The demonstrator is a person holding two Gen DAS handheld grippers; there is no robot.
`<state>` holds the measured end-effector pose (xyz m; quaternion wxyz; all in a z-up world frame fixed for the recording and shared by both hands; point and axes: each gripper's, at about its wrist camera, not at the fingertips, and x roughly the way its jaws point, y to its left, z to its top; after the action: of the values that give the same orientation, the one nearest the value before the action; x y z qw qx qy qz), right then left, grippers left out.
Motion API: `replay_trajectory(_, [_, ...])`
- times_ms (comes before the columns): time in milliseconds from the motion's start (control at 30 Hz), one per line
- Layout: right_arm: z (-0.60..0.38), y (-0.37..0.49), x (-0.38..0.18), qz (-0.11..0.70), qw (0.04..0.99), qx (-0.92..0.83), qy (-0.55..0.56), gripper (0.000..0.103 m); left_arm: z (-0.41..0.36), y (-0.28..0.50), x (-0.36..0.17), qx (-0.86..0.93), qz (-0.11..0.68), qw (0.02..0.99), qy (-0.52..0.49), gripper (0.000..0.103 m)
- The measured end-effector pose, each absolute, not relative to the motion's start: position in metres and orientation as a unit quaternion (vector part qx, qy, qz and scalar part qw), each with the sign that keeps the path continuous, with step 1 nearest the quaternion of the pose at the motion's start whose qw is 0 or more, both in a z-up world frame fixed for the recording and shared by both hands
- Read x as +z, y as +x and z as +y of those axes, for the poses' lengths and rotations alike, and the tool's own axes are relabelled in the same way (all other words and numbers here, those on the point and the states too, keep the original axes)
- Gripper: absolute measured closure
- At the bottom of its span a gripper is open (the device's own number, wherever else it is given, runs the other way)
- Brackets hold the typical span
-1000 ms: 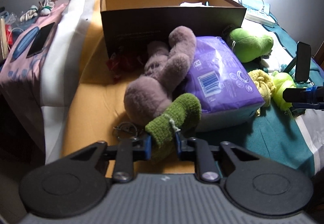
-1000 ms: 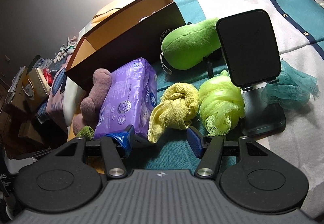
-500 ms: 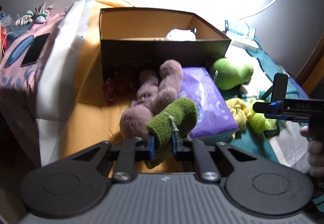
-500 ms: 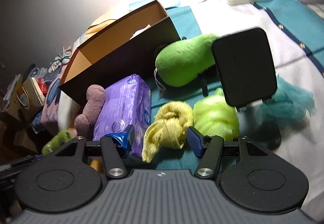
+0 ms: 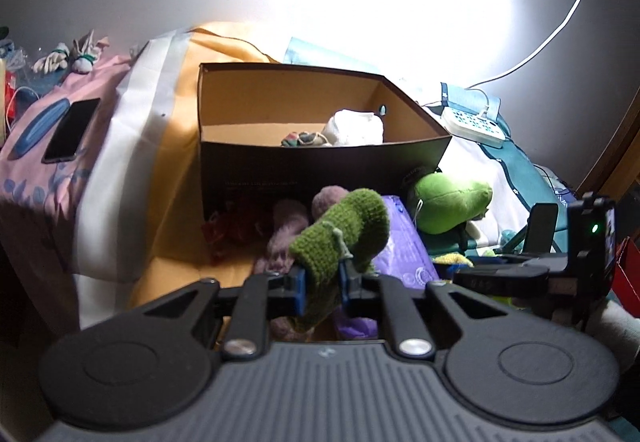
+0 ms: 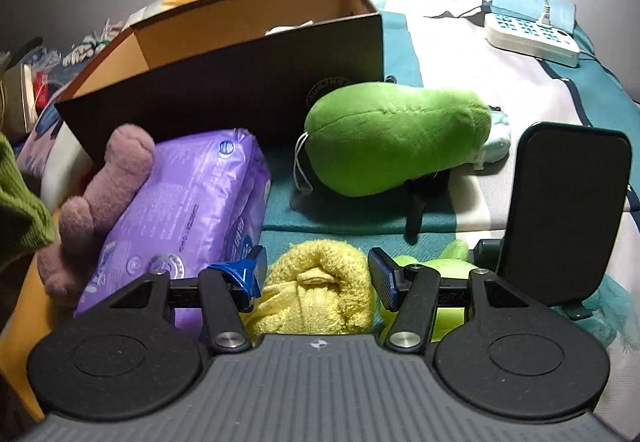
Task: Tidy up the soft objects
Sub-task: 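Lift the green sock and yellow towel over the box with both tools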
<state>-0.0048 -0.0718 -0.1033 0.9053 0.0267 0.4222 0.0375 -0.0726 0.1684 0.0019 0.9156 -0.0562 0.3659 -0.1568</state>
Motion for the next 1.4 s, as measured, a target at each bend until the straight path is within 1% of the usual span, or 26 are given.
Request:
replay_trajectory(33, [-0.068,-0.006,-0.105,0.422,0.906,0.042,0.017,0.065,0.169,-0.071,0.002,-0.156,0.366,0.915,-0.057,0.091])
replay_trajectory(67, [-0.068,-0.008,-0.105,0.416,0.908,0.046,0.012,0.069,0.169,-0.069,0.003,-0.156,0.367,0.915,-0.057,0.091])
replay_trajectory(100, [-0.068,-0.01,-0.104,0.411,0.91,0.051,0.011,0.077,0.169,-0.068,0.004,-0.155,0.366,0.916,-0.057,0.091])
replay_trajectory(167, [-0.073,-0.013,-0.1,0.407,0.911,0.058,0.023,0.087,0.169,-0.065,0.005,-0.154,0.363,0.917,-0.057,0.091])
replay_trajectory(200, [-0.075,-0.014,-0.097,0.404,0.912,0.06,0.028,0.09,0.17,-0.063,0.006,-0.155,0.363,0.917,-0.059,0.091])
replay_trajectory(300, [-0.082,-0.02,-0.085,0.39,0.918,0.062,0.035,0.094,0.17,-0.057,0.01,-0.158,0.358,0.918,-0.064,0.091])
replay_trajectory(567, [-0.104,-0.026,-0.015,0.304,0.94,0.105,0.116,0.095,0.169,-0.028,0.03,-0.157,0.332,0.928,-0.062,0.091])
replay_trajectory(700, [-0.115,-0.003,0.023,0.266,0.941,0.134,0.16,0.094,0.167,0.0,0.045,-0.14,0.308,0.94,-0.047,0.091])
replay_trajectory(867, [-0.115,0.043,0.048,0.246,0.939,0.147,0.189,0.094,0.164,0.049,0.051,-0.106,0.298,0.948,-0.032,0.091])
replay_trajectory(933, [-0.111,0.064,0.052,0.242,0.943,0.142,0.179,0.094,0.162,0.069,0.049,-0.089,0.299,0.95,-0.026,0.091])
replay_trajectory(1033, [-0.105,0.095,0.05,0.256,0.943,0.135,0.164,0.094,0.16,0.096,0.043,-0.071,0.308,0.948,-0.023,0.091])
replay_trajectory(1200, [-0.094,0.137,0.03,0.278,0.946,0.111,0.125,0.093,0.153,0.129,0.027,-0.045,0.322,0.946,-0.004,0.091])
replay_trajectory(1400, [-0.09,0.172,0.012,0.293,0.937,0.122,0.144,0.093,0.154,0.158,0.004,-0.014,0.348,0.938,-0.001,0.091])
